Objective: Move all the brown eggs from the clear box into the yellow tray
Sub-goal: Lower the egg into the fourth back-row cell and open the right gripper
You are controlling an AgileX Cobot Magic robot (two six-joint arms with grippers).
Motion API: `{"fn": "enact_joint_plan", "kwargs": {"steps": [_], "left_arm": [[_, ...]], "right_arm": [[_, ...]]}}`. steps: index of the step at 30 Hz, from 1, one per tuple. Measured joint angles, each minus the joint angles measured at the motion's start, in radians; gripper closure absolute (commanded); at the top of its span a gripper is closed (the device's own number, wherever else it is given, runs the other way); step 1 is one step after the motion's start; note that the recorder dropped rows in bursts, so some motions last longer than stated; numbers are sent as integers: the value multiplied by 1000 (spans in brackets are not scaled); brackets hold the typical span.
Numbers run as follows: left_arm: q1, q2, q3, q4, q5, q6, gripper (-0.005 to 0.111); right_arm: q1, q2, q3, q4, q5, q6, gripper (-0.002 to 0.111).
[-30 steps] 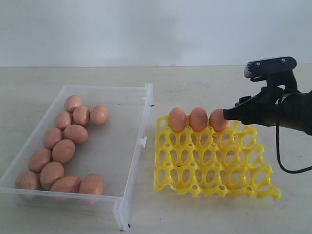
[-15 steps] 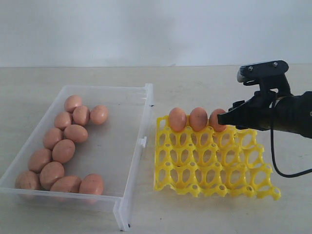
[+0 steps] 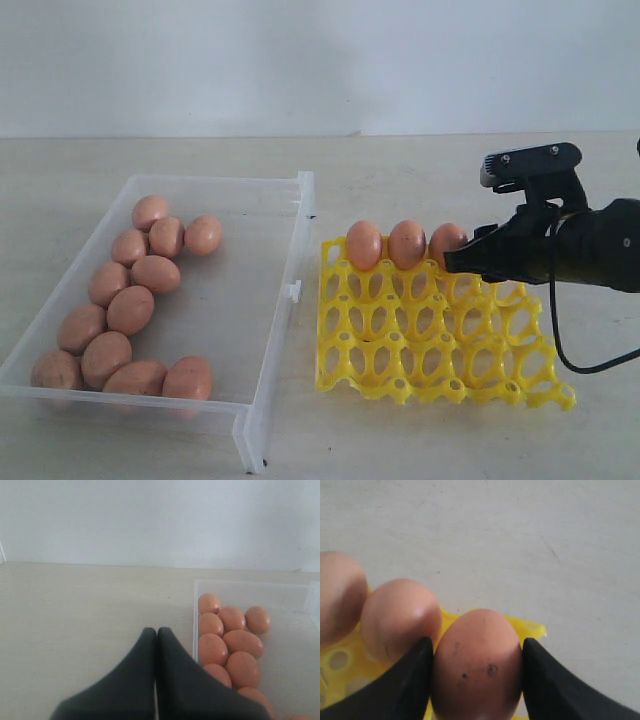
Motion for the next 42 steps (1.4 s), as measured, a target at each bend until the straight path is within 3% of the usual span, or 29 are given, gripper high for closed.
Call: {"fn": "enact_joint_plan", "kwargs": {"steps": [40,42], "left_arm": [[0,0,0,0,0,0,111],[0,0,0,0,0,0,111]], "right_arm": [[0,33,0,0,-64,0,105],[0,33,0,0,-60,0,101]]}}
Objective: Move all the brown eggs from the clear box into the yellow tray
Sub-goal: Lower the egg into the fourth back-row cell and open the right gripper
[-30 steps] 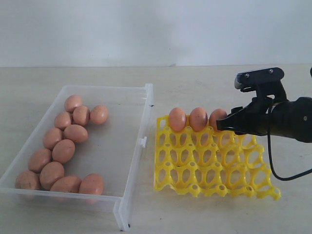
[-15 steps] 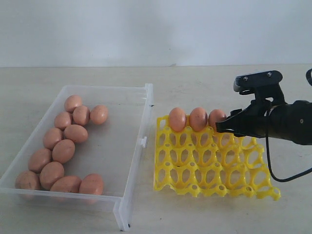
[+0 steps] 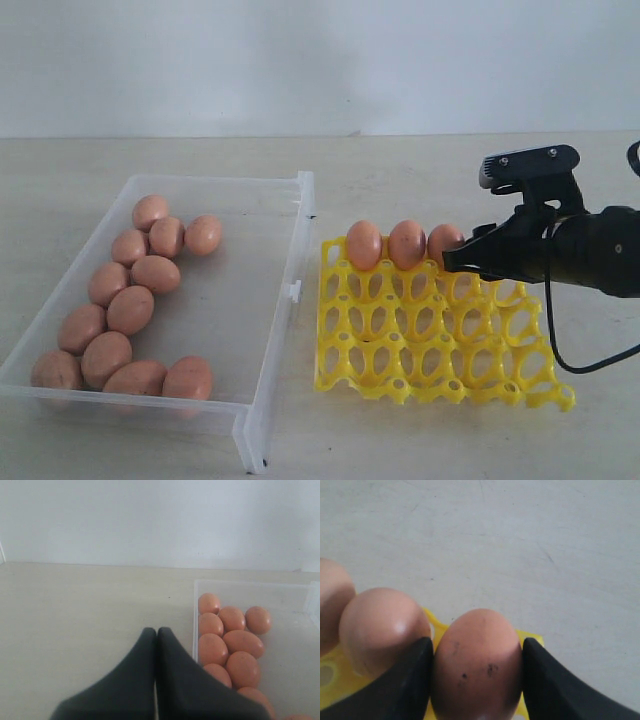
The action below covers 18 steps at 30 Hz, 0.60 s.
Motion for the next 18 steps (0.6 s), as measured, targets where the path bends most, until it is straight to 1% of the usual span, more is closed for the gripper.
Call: {"fn": "enact_joint_plan", "kwargs": {"steps": [1,2,3,5,18], "left_arm": [[0,0,0,0,0,0,111],[0,0,0,0,0,0,111],[0,0,0,0,0,0,111],[0,0,0,0,0,0,111],[0,0,0,0,0,0,111]], "right_arm": [[0,0,0,0,2,0,90],[0,0,0,0,4,0,83],[0,0,0,0,6,0,72],[0,0,-2,0,9,2,64],[0,0,-4,0,17,26,64]]}}
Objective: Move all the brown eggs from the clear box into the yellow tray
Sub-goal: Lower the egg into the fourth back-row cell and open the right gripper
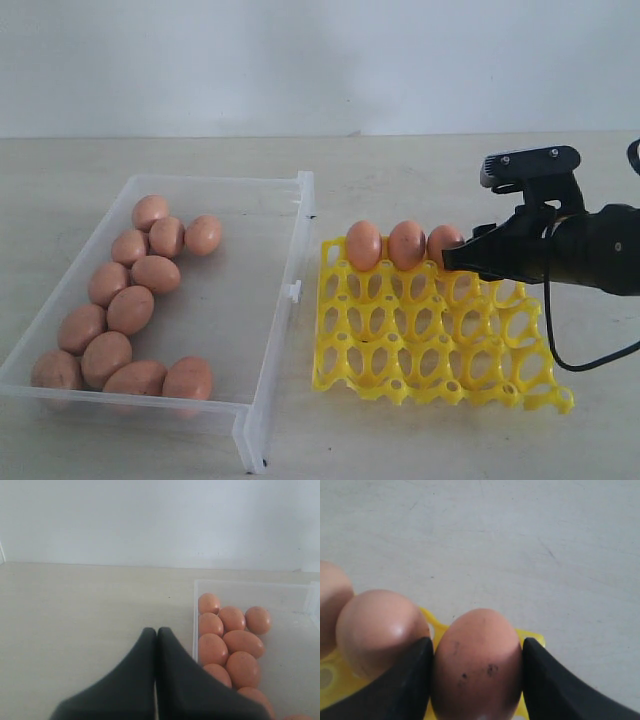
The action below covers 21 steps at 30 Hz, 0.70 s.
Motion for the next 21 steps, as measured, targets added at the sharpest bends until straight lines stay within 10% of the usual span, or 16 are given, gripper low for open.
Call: {"fn": "enact_joint_plan", "kwargs": {"steps": [21], "left_arm": [[0,0,0,0,0,0,111]], "right_arm": [[0,-20,0,-11,41,15,64]]}}
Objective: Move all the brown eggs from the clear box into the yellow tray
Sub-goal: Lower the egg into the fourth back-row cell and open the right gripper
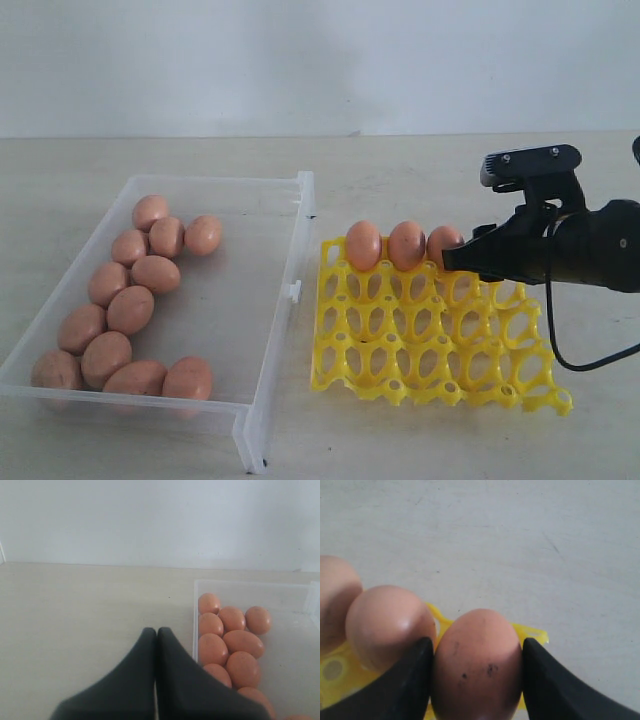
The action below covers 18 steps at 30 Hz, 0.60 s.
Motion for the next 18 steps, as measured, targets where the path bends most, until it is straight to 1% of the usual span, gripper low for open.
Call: {"fn": "enact_joint_plan", "kwargs": {"steps": [12,13,16,18], "left_arm": [[0,0,0,0,0,0,111],[0,0,0,0,0,0,111],[0,0,0,0,0,0,111],[0,0,0,0,0,0,111]], "right_arm": [[0,0,0,-11,-19,0,63],[0,0,0,-11,-22,0,60],[0,0,0,-11,-30,0,44],[0,0,0,-11,-41,0,42]]}}
